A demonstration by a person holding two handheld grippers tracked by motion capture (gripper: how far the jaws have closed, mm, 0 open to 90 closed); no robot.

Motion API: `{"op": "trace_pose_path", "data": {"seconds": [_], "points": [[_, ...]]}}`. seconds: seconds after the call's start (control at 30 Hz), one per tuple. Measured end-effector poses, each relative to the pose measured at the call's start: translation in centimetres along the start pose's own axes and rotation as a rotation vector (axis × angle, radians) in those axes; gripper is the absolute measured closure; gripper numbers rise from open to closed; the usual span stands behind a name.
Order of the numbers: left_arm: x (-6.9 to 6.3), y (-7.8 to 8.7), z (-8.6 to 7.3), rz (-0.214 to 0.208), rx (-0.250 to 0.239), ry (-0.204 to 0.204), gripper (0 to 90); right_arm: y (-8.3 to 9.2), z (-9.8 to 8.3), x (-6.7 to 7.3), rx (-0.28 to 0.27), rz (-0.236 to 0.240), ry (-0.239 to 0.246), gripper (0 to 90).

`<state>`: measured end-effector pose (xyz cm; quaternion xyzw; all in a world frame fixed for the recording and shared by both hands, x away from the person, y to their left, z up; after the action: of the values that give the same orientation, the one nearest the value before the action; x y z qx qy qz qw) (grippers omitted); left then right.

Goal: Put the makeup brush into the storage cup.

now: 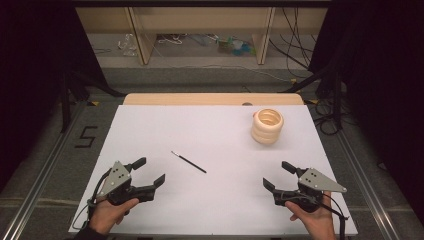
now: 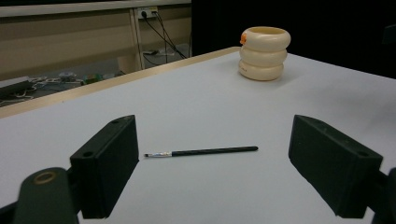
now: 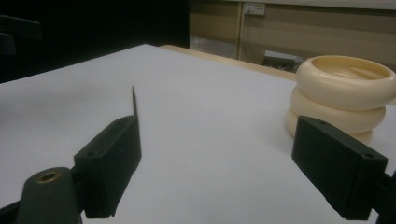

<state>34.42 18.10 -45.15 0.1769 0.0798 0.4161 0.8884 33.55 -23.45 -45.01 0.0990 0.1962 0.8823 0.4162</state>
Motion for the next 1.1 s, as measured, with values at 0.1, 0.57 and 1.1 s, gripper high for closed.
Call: {"op": "trace_pose_path", "data": {"seconds": [0.1,0.57,1.1], "points": [[0.0,-0.1,0.0,-0.002,0.007,-0.006,15.9,0.0,0.0,0.0,0.003,0.002,0.001,16.9],[-0.1,-0.9,0.3,-0.031,0.027,-0.012,16.1,-0.1,-0.1,0.1,-0.001,0.024,-0.008,17.4],[0.7,-2.9,3.8,-0.050,0.104,-0.003,16.2,-0.1,-0.1,0.3,0.012,0.025,-0.015,18.0]]}}
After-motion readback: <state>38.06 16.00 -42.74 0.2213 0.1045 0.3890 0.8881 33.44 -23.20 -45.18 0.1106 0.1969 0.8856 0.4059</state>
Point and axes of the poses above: each handheld gripper's, and its own axes: y roughly backward along the jaws, z roughly out of its top, x roughly to its left, the point moved 5 cm from there along -y, roughly forward along the jaws, and after that the axes turned 9 degrees about x, right-handed, at the moved point
